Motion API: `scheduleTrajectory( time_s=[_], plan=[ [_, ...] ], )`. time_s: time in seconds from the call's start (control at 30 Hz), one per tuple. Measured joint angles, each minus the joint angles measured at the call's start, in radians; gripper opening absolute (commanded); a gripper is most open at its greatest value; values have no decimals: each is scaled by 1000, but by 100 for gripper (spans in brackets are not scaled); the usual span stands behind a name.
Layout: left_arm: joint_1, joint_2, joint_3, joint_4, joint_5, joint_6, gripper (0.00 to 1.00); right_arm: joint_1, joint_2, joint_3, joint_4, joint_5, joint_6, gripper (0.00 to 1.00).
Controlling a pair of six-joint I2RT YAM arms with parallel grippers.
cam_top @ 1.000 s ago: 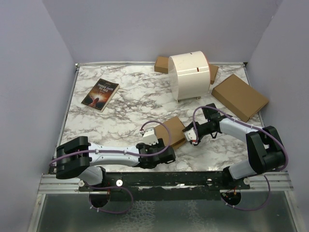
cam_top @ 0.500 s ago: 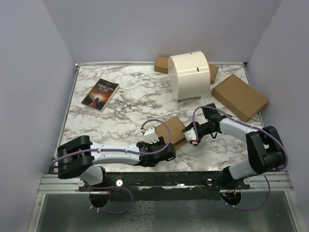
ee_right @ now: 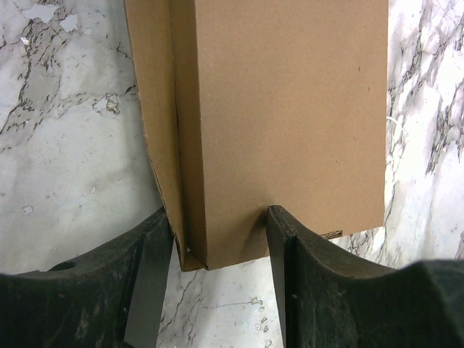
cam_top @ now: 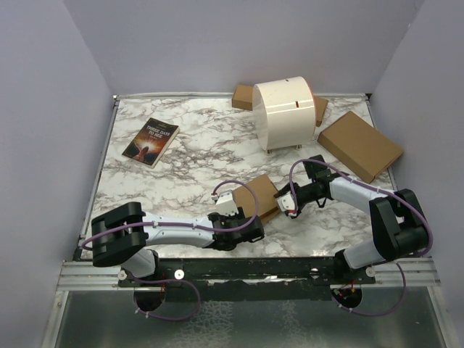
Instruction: Fold the paper box
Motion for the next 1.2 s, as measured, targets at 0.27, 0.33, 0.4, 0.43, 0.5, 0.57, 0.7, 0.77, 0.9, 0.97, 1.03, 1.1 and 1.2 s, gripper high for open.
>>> scheduleTrajectory(
  time_s=[0.27, 0.33, 0.4, 0.43, 0.5, 0.57, 0.7, 0.77, 0.9, 0.97, 1.03, 1.1, 1.2],
  plan=[
    [0, 2, 0, -15, 0, -2, 39, 0, 0, 0, 0, 0, 0, 52],
    [0, 2, 0, -16, -1, -3, 38, 0, 0, 0, 0, 0, 0, 52],
    [0, 2, 0, -16, -1, -3, 37, 0, 0, 0, 0, 0, 0, 52],
    [0, 2, 0, -16, 0, -3, 36, 0, 0, 0, 0, 0, 0, 52],
    [0, 2, 0, -16, -1, -3, 36, 0, 0, 0, 0, 0, 0, 52],
    [0, 2, 0, -16, -1, -3, 35, 0, 0, 0, 0, 0, 0, 52],
    [0, 2, 0, -16, 0, -2, 34, 0, 0, 0, 0, 0, 0, 52],
    [0, 2, 0, -16, 0, -2, 33, 0, 0, 0, 0, 0, 0, 52],
    [0, 2, 0, -16, 0, -3, 31, 0, 1, 0, 0, 0, 0, 52],
    [0, 2, 0, -16, -1, -2, 29, 0, 2, 0, 0, -1, 0, 52],
    [0, 2, 0, -17, -1, -3, 29, 0, 2, 0, 0, -1, 0, 52],
    [0, 2, 0, -17, -1, -2, 29, 0, 2, 0, 0, -1, 0, 52],
    [0, 2, 0, -17, -1, -2, 29, 0, 2, 0, 0, -1, 0, 52]
  ],
)
